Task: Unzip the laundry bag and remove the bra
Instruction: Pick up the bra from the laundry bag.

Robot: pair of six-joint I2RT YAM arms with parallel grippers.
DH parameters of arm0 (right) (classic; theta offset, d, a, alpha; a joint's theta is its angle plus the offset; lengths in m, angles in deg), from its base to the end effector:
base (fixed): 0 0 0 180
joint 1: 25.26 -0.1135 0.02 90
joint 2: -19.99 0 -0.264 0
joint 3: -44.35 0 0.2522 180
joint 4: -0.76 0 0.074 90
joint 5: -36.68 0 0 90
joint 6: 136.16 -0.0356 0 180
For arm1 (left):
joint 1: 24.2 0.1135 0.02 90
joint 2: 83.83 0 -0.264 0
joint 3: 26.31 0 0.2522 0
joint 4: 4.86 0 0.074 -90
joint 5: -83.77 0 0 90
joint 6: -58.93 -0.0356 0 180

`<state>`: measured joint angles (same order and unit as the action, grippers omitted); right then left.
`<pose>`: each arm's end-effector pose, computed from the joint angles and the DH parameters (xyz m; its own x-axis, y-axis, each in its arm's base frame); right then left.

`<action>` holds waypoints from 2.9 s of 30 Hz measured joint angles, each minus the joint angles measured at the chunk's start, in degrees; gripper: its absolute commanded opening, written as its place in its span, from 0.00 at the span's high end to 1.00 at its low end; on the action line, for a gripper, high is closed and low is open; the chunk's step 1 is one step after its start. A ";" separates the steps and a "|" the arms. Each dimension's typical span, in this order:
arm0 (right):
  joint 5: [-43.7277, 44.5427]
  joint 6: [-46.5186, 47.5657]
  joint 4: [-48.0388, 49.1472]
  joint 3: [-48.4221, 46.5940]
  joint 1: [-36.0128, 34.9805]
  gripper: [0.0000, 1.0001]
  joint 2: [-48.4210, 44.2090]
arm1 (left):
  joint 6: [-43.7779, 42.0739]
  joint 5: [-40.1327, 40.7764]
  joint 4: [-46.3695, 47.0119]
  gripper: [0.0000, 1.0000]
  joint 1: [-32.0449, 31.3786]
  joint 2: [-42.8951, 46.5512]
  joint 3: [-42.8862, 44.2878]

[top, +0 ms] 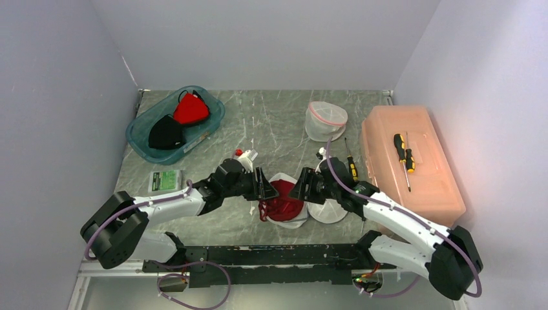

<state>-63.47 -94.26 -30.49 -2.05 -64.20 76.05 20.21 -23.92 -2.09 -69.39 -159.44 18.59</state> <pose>0.1544 0.1329 0.2188 -0.8778 0.2327 -0.4188 -0.1032 0.7618 0.6396 0.1802 -0.1967 0.1899 -0.8815 -0.1673 -0.4415 0.2835 0.5602 -0.7783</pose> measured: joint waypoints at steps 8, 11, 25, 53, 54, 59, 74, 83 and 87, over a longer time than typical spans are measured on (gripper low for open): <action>-1.05 -0.22 0.83 0.00 -0.55 0.40 5.35 | 0.02 0.00 0.04 0.51 0.00 0.00 0.00; -1.14 -0.37 1.40 0.00 -0.87 0.44 6.93 | 0.04 0.00 0.33 0.51 0.00 0.00 0.00; -0.81 0.46 3.93 0.13 -1.03 1.00 10.84 | 0.39 0.02 1.09 0.51 0.00 0.28 -0.70; -8.31 33.14 10.27 -3.52 -3.32 1.00 -26.99 | -10.34 5.01 -28.20 0.06 1.84 27.21 20.50; -9.11 33.55 11.28 -3.23 -3.32 1.00 -27.54 | -9.14 3.61 -27.28 0.06 2.45 27.47 19.28; -14.99 35.76 14.14 -3.23 -3.32 1.00 -27.78 | -4.37 -6.75 -21.70 0.06 8.00 27.19 15.02; -26.43 26.08 28.04 -4.20 -3.32 1.00 -30.36 | 13.25 -26.77 20.00 0.06 13.64 19.61 2.40; -37.62 24.92 29.92 -10.14 -3.32 1.00 -22.91 | 32.02 -29.33 50.23 0.06 13.90 6.23 -6.78; -39.43 25.77 29.07 -10.84 -3.32 1.00 -22.58 | 34.93 -31.17 57.66 0.07 13.88 6.25 -5.77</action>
<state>-102.90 -68.49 -1.42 -12.89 -67.52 53.47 55.14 -55.09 55.57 -55.51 -153.19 12.82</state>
